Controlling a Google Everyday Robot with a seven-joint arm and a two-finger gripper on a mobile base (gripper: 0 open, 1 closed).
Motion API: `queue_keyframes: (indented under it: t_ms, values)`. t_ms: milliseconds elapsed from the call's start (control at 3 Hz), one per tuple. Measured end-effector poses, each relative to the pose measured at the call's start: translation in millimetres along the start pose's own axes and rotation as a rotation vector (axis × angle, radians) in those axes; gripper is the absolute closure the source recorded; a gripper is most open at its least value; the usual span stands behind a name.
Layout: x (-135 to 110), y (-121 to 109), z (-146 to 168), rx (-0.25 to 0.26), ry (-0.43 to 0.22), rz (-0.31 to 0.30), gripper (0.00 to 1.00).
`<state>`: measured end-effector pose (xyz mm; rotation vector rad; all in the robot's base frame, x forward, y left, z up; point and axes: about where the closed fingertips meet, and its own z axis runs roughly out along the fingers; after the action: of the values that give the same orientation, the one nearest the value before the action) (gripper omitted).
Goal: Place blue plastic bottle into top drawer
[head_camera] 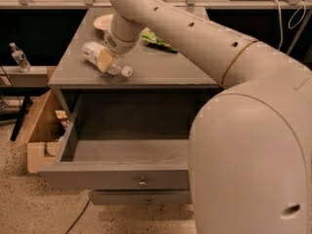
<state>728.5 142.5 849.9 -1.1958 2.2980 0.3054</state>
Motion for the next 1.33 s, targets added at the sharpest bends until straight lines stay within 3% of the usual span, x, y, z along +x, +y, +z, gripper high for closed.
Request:
queue_keyframes:
  t_ms: [333,667,1333]
  values:
    - [7,5,-21,-0.022,-0.065,-0.018,0.72]
    - [36,2,-66,-0.025,-0.149,-0.057,0.96]
    - [46,-4,-69,-0.021,-0.142,-0.062,1.00]
